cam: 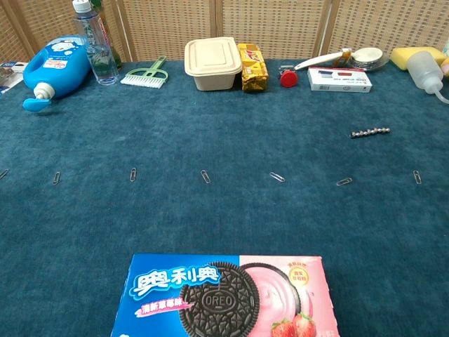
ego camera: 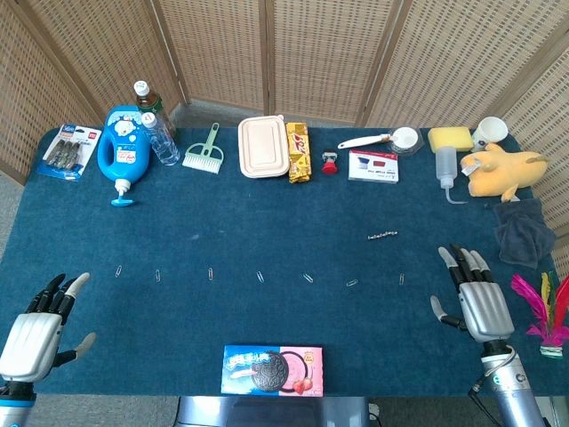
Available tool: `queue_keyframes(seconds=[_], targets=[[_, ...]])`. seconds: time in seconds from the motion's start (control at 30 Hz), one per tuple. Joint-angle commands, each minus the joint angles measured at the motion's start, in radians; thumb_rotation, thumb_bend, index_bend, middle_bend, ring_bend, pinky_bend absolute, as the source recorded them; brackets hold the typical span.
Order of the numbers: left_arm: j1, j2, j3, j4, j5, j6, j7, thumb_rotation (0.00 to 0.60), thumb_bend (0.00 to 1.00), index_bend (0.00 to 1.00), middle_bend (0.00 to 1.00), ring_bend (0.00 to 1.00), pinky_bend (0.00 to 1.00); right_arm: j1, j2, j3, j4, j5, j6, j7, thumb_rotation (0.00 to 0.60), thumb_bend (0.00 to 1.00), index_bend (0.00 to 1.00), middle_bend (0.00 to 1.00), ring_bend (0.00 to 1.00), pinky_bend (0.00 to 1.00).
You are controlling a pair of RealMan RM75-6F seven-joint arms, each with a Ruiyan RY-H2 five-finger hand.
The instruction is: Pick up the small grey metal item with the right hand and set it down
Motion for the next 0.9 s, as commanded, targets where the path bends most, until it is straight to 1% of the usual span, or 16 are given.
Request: queue_keyframes(seconds=[0.03, 0.2, 0.37, 0.43, 0.53, 0.6, 0.67, 0.73, 0.77, 0.83, 0.9], targets=[[-0.002, -0.006, 0.002, 0.006, -0.001, -0.007, 0.0, 0.6, 0.42, 0.05, 0.15, 0.05, 0.15, 0.001, 0.001, -0.001, -0.004, 0.001, -0.003, -0.003, 0.443, 0.45, 0.0, 0.0, 0.0, 0.04], [-0.003, -0.011, 0.002, 0.016, 0.002, -0.005, -0.013, 0.6, 0.42, 0.05, 0.15, 0.05, 0.15, 0.0, 0.008, 0.002, -0.013, 0.004, -0.004, 0.029, 0.443, 0.45, 0.0, 0.0, 0.0, 0.04], [-0.006, -0.008, -0.007, 0.024, 0.014, 0.009, -0.028, 0.6, 0.42, 0.05, 0.15, 0.05, 0.15, 0.022, 0.032, 0.02, -0.025, -0.01, -0.025, 0.135, 0.442, 0.45, 0.0, 0.0, 0.0, 0.04], [-0.01, -0.01, -0.006, 0.026, 0.021, 0.005, -0.035, 0.6, 0.42, 0.05, 0.15, 0.05, 0.15, 0.042, 0.038, 0.027, -0.037, -0.03, -0.046, 0.206, 0.441, 0.45, 0.0, 0.0, 0.0, 0.04], [-0.018, -0.019, -0.002, 0.03, 0.028, -0.007, -0.043, 0.6, 0.42, 0.05, 0.15, 0.05, 0.15, 0.085, 0.041, 0.037, -0.033, -0.055, -0.102, 0.383, 0.441, 0.45, 0.0, 0.0, 0.0, 0.04], [-0.022, -0.022, -0.006, 0.033, 0.027, -0.011, -0.045, 0.6, 0.42, 0.05, 0.15, 0.05, 0.15, 0.12, 0.034, 0.053, 0.0, -0.068, -0.131, 0.435, 0.44, 0.45, 0.0, 0.0, 0.0, 0.05], [-0.026, -0.023, -0.009, 0.036, 0.024, -0.014, -0.045, 0.6, 0.42, 0.05, 0.15, 0.05, 0.15, 0.148, 0.02, 0.072, 0.032, -0.077, -0.141, 0.438, 0.439, 0.45, 0.0, 0.02, 0.01, 0.08], [-0.031, -0.025, -0.012, 0.04, 0.018, -0.022, -0.045, 0.6, 0.42, 0.05, 0.15, 0.05, 0.15, 0.188, -0.006, 0.097, 0.07, -0.081, -0.16, 0.441, 0.437, 0.45, 0.0, 0.08, 0.06, 0.13], [-0.033, -0.028, -0.014, 0.043, 0.011, -0.028, -0.046, 0.6, 0.42, 0.05, 0.15, 0.05, 0.15, 0.212, -0.02, 0.11, 0.093, -0.08, -0.176, 0.451, 0.435, 0.45, 0.0, 0.13, 0.11, 0.15], [-0.038, -0.031, -0.017, 0.046, 0.0, -0.037, -0.045, 0.6, 0.42, 0.05, 0.15, 0.05, 0.15, 0.257, -0.043, 0.126, 0.147, -0.089, -0.209, 0.458, 0.434, 0.45, 0.0, 0.23, 0.22, 0.19], [-0.042, -0.034, -0.019, 0.049, -0.008, -0.045, -0.045, 0.6, 0.42, 0.05, 0.15, 0.05, 0.15, 0.29, -0.059, 0.126, 0.2, -0.097, -0.243, 0.454, 0.435, 0.44, 0.0, 0.37, 0.41, 0.27]])
